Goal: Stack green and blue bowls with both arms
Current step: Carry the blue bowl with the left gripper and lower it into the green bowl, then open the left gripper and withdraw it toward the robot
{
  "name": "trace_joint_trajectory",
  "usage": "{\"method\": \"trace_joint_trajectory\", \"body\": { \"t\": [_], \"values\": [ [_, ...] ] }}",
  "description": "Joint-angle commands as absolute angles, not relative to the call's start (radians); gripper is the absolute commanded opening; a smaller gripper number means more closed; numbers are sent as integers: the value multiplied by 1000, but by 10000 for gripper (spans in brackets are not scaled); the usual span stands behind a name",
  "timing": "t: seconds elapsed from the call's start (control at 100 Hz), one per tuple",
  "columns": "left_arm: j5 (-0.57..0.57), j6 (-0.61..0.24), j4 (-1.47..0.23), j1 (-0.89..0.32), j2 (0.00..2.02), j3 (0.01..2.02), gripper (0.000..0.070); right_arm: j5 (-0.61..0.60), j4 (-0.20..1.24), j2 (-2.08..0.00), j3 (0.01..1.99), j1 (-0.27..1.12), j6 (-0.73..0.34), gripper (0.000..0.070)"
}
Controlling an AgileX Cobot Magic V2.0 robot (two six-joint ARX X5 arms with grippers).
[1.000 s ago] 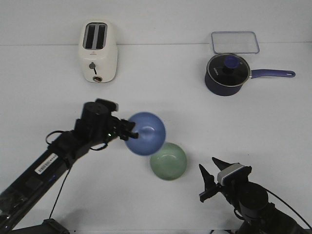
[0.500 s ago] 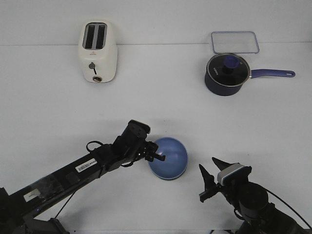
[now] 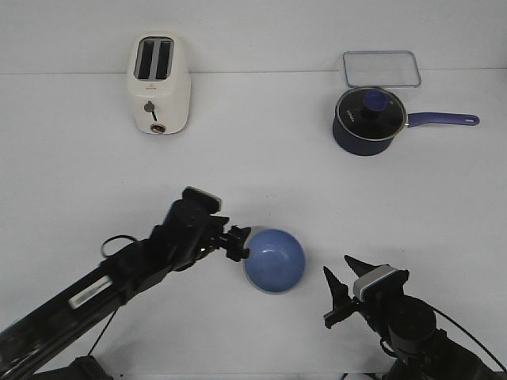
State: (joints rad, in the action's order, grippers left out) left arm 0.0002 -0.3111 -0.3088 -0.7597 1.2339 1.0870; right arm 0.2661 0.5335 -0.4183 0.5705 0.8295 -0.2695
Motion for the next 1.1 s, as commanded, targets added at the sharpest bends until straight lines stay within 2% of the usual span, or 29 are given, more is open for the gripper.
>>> {"method": "trace_joint_trajectory", "body": {
  "t": [0.0, 0.12, 0.32, 0.36, 0.4, 0.42, 0.45, 0.46, 0.47, 0.5, 0.64, 0.83, 1.09],
  "values": [
    [-42, -222, -361, -761, 1153, 1098, 390, 270, 514, -420, 573, 838, -272, 347],
    [-101, -234, -411, -758, 1001, 1029, 390, 270, 513, -420, 573, 838, -271, 347],
    [-179, -361, -390, -758, 768, 781, 378, 270, 514, -420, 573, 838, -271, 343],
    [-190, -384, -386, -758, 736, 738, 362, 270, 514, -420, 573, 838, -271, 314],
    [-192, -400, -387, -757, 711, 704, 283, 270, 517, -420, 573, 838, -271, 232],
    [-192, -406, -388, -757, 701, 690, 207, 270, 518, -420, 573, 838, -271, 162],
    [-192, -410, -388, -758, 690, 673, 54, 270, 520, -420, 573, 838, -271, 26],
    [-191, -411, -388, -758, 686, 669, 4, 270, 522, -420, 573, 838, -271, 0],
    [-191, -412, -388, -758, 683, 664, 0, 270, 523, -420, 573, 838, -270, 0],
    [-191, -416, -388, -758, 677, 656, 18, 270, 524, -420, 573, 838, -268, 10],
    [-191, -390, -385, -758, 674, 654, 12, 268, 523, -420, 573, 838, -273, 9],
    [-191, -402, -378, -758, 652, 654, 15, 262, 510, -418, 574, 838, -290, 9],
    [-191, -402, -261, -759, 619, 654, 15, 263, 510, -418, 574, 838, -290, 9]
  ]
}}
